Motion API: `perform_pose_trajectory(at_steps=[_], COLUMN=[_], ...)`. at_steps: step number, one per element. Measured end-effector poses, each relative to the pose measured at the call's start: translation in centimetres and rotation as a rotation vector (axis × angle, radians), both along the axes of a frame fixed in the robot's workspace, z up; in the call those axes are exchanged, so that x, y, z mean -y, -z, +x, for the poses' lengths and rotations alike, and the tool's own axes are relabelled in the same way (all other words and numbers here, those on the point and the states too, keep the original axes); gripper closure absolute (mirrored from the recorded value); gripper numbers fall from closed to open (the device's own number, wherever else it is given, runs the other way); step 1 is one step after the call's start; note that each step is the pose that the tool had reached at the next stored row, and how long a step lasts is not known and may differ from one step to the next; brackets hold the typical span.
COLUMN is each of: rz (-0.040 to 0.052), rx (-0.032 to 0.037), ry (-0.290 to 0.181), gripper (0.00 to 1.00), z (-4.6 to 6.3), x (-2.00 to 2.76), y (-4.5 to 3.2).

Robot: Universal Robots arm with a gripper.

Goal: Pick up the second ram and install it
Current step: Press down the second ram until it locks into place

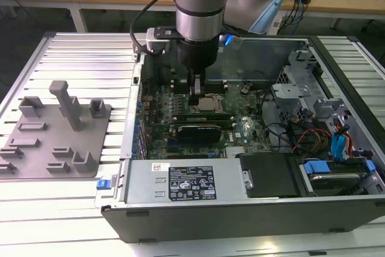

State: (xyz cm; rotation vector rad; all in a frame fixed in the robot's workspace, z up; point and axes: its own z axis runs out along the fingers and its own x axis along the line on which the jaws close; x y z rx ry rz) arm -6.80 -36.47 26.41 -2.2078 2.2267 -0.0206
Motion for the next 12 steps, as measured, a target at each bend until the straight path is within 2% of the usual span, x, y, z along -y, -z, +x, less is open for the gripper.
perform_pose_trajectory(at_steps=[6, 8, 12], rz=[0.0, 0.0, 0.0001], rx=[-0.0001, -0.0002, 0.0], ry=[0.0, 0.0, 0.0], gripper=[0.92, 0.92, 0.92], z=[2.9, 3.4, 3.5], x=[0.0, 0.01, 0.0], y=[0.0, 0.0, 0.01])
